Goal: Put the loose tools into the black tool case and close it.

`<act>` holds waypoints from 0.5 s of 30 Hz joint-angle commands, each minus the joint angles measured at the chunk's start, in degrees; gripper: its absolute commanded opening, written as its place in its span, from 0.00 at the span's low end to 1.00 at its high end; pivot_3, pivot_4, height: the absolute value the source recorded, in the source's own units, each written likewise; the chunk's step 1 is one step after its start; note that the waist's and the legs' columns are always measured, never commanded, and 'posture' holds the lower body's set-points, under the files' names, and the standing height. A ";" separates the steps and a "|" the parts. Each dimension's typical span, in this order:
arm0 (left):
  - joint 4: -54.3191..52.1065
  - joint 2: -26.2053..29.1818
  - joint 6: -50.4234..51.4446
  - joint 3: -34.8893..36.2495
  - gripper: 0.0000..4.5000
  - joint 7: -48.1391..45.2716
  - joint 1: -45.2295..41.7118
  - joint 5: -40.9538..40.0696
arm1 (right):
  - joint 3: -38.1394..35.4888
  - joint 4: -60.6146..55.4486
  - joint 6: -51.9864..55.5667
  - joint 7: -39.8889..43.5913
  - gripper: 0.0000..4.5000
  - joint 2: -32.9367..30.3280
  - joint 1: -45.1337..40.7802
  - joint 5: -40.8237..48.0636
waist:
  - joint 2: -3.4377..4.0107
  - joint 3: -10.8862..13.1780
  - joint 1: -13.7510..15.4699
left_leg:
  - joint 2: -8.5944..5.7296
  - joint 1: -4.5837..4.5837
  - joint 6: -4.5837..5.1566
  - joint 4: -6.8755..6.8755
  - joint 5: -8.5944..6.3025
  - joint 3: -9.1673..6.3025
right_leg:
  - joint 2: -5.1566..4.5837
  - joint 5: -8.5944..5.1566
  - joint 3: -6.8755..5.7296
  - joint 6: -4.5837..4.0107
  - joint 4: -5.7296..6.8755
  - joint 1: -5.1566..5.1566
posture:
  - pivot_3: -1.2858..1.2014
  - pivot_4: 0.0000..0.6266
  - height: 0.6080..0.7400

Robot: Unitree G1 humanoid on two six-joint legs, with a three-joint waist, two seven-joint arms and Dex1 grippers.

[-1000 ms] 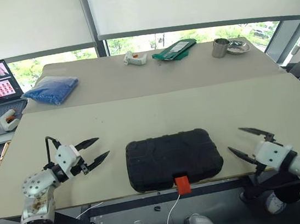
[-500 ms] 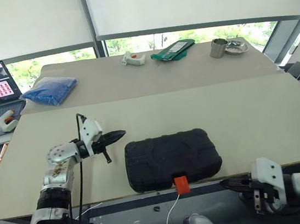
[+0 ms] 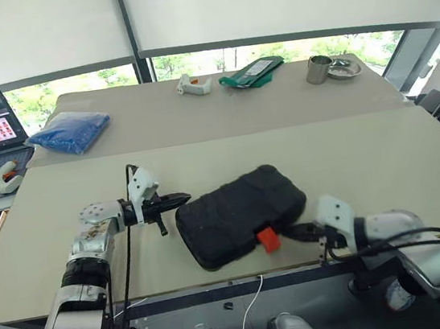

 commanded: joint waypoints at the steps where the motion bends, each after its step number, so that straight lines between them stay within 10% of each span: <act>1: -2.50 0.24 1.06 1.57 0.00 0.96 1.20 -0.76 | -0.85 4.98 -3.01 -2.27 0.01 2.90 -6.53 -2.66 | 0.00 0.00 -0.07 | 0.00 0.00 -0.01 -0.02 0.01 0.00 | 0.02 0.00 0.01 0.00 0.01 0.00 | 0.52 0.24 1.00; 15: -16.14 -1.17 8.12 7.38 0.00 6.08 2.10 -8.03 | -5.78 13.51 -9.05 -2.87 0.01 5.28 -8.61 -4.75 | 0.00 0.00 0.14 | 0.02 -0.02 -0.05 -0.08 0.02 -0.02 | 0.03 0.15 -0.01 -0.28 0.01 0.04 | 0.52 0.24 1.00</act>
